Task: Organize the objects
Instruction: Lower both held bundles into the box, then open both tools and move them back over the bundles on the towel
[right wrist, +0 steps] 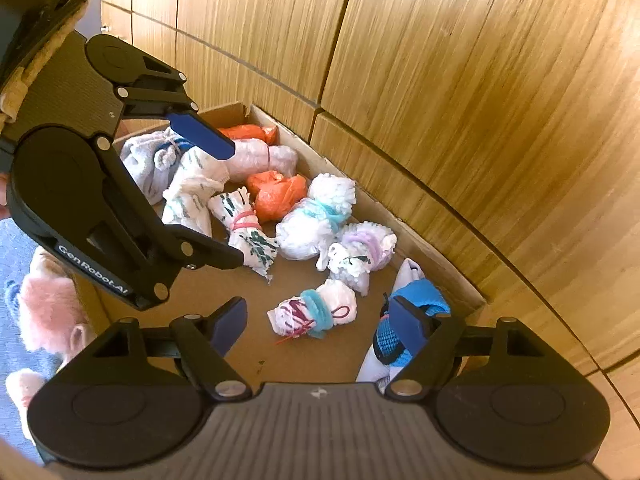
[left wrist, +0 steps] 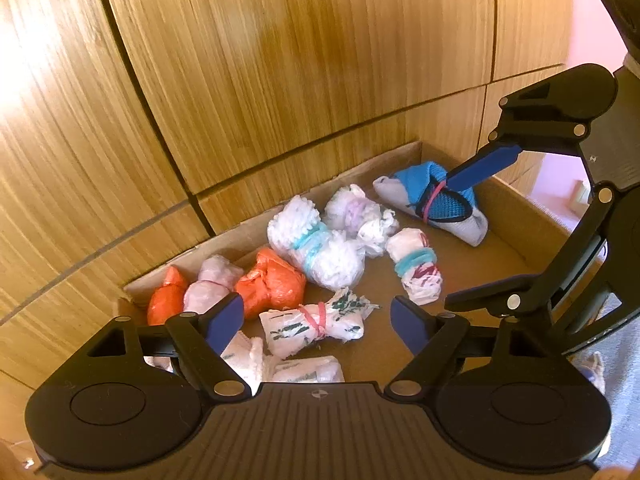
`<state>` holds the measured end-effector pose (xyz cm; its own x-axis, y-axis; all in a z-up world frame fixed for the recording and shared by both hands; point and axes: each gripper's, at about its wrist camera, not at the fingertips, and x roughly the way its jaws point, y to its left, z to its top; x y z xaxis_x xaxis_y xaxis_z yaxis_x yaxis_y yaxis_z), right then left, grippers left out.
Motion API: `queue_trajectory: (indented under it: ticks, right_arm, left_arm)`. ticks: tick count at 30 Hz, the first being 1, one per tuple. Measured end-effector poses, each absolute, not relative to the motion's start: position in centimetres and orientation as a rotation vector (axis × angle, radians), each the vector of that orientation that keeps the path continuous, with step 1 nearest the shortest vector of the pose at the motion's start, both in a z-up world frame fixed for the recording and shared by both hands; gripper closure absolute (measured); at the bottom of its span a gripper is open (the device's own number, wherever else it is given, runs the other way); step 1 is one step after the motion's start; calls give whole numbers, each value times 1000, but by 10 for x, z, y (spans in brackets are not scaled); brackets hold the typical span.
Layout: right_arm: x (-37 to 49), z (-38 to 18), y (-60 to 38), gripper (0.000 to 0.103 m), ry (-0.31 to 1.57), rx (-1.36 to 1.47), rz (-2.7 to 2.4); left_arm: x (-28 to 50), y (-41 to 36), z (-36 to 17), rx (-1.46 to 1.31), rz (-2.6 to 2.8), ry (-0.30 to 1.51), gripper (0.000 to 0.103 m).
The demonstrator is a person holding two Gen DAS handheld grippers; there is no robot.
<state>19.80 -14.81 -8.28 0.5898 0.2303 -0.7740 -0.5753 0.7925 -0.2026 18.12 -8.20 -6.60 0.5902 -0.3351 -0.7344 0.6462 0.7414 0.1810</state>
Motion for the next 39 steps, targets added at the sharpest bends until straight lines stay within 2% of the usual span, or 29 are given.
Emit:
queue_trajectory:
  ticks: [9, 14, 18, 24, 32, 39]
  right_arm:
    - [171, -63, -143, 23, 780, -406, 452]
    - [149, -59, -142, 17, 750, -342, 409]
    - [119, -59, -145, 8, 721, -259, 334]
    - [68, -68, -147, 2, 670, -97, 257]
    - [14, -108, -126, 1, 644, 67, 197]
    - [6, -134, -84, 1, 638, 48, 160]
  left_arm:
    - [155, -65, -47, 415, -570, 720, 17]
    - [136, -39, -39, 347, -534, 722, 15]
    - [115, -15, -38, 296, -500, 716, 14]
    - [80, 18, -53, 194, -459, 724, 13]
    - [52, 50, -81, 35, -421, 772, 12]
    - [27, 67, -91, -7, -399, 742, 12]
